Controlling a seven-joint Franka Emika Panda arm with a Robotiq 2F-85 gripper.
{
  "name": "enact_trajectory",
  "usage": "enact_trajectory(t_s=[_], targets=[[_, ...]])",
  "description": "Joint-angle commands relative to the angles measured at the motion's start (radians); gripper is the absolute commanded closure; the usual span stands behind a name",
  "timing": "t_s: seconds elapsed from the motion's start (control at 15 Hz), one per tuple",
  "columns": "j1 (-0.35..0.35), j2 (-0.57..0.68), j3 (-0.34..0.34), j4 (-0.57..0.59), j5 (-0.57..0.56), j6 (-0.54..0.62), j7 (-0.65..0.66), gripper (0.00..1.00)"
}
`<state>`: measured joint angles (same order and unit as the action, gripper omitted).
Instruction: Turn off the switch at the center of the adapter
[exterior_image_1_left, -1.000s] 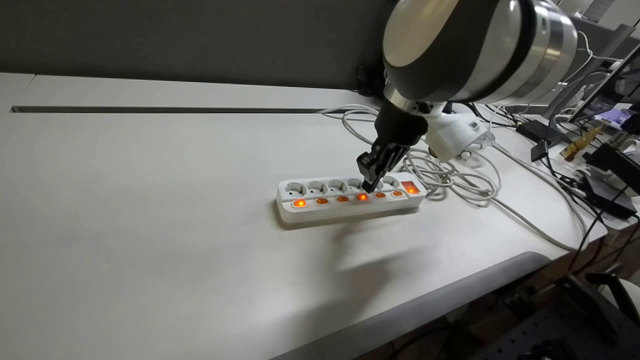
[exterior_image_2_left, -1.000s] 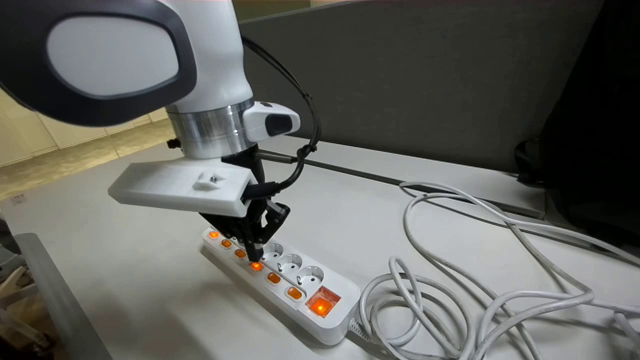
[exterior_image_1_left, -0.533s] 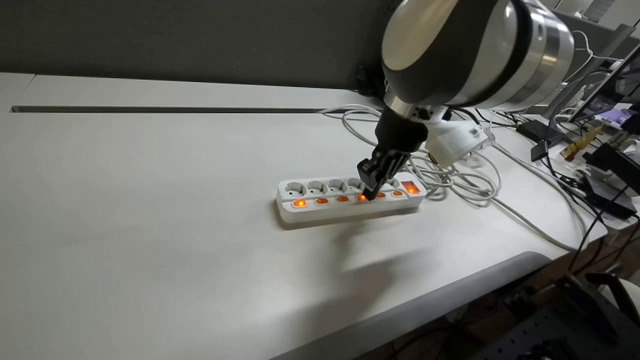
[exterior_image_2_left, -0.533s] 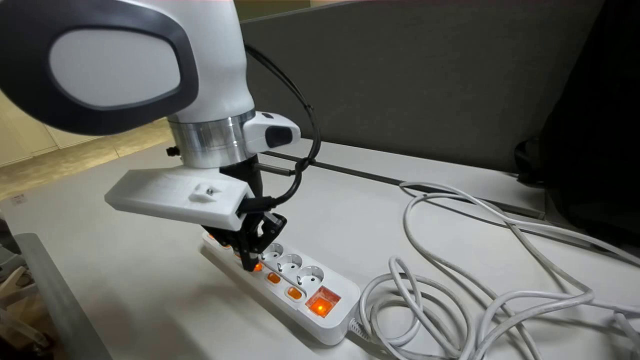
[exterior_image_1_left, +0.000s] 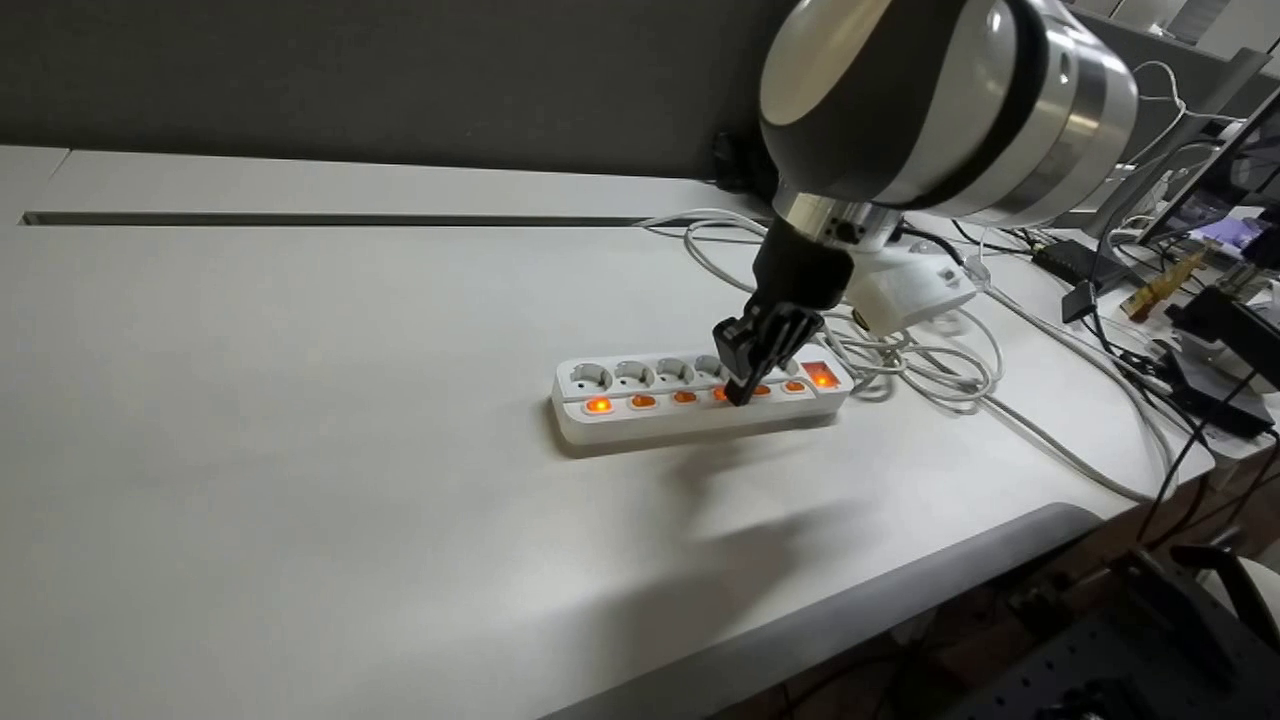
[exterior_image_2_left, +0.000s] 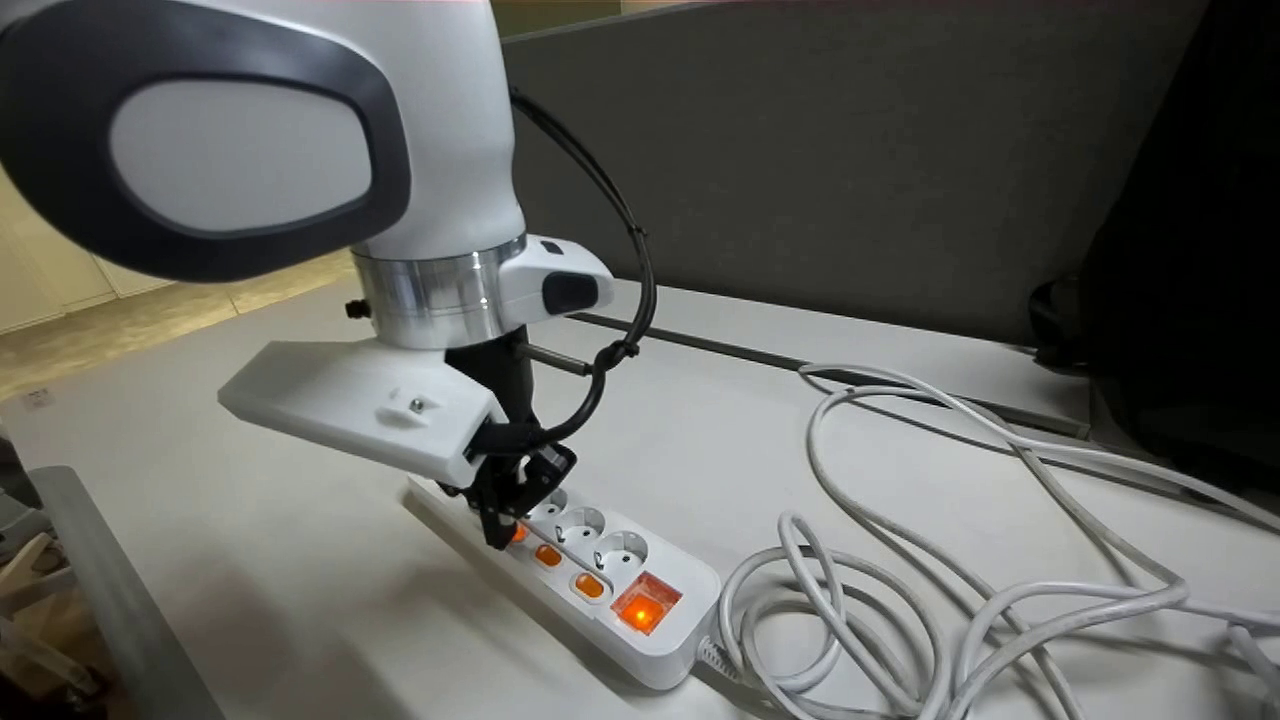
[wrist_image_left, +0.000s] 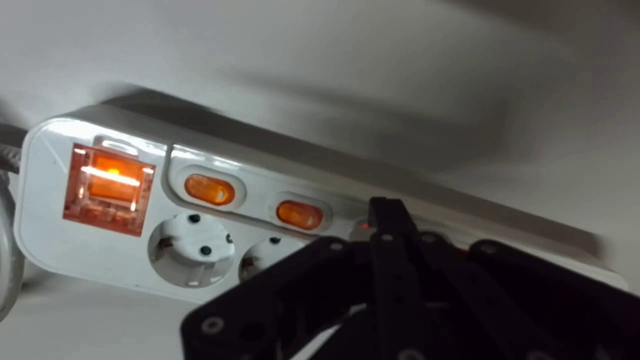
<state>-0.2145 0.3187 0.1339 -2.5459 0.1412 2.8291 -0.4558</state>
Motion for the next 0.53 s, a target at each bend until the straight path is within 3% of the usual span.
enact_trajectory(t_s=[0.0,0.47], targets=[[-0.049,0.042,0.035,0.043,0.067,-0.029,-0.013,1.0],[-0.106,0.087,0.039,0.1,0.22,-0.133,-0.017,1.0]])
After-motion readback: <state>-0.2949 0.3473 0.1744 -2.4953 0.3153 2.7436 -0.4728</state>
